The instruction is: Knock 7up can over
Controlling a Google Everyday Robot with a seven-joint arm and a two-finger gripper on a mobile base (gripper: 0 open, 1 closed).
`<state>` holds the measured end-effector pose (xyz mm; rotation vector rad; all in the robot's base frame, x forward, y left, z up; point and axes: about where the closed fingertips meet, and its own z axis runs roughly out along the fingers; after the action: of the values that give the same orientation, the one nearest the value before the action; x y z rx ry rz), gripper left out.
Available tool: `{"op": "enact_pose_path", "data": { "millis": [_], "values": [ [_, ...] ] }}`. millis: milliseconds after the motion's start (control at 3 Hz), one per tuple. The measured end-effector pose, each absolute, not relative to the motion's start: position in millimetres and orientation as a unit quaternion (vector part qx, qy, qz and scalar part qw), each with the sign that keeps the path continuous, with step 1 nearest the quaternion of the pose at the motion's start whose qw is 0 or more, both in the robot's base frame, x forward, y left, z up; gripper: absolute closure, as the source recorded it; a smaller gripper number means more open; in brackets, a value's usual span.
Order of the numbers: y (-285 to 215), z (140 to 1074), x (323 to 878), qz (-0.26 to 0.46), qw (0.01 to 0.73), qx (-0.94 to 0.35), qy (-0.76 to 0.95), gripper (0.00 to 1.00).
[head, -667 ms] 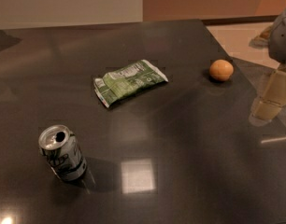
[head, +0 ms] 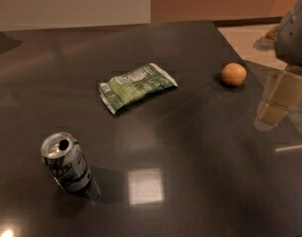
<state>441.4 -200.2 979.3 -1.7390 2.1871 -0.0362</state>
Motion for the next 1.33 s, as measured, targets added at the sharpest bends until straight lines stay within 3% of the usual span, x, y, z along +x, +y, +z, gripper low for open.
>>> {"op": "enact_pose_path", "data": {
  "millis": [1333],
  "values": [
    [-44,969,406,0.167,0.251,-0.678,0.67,0.0]
  ]
}}
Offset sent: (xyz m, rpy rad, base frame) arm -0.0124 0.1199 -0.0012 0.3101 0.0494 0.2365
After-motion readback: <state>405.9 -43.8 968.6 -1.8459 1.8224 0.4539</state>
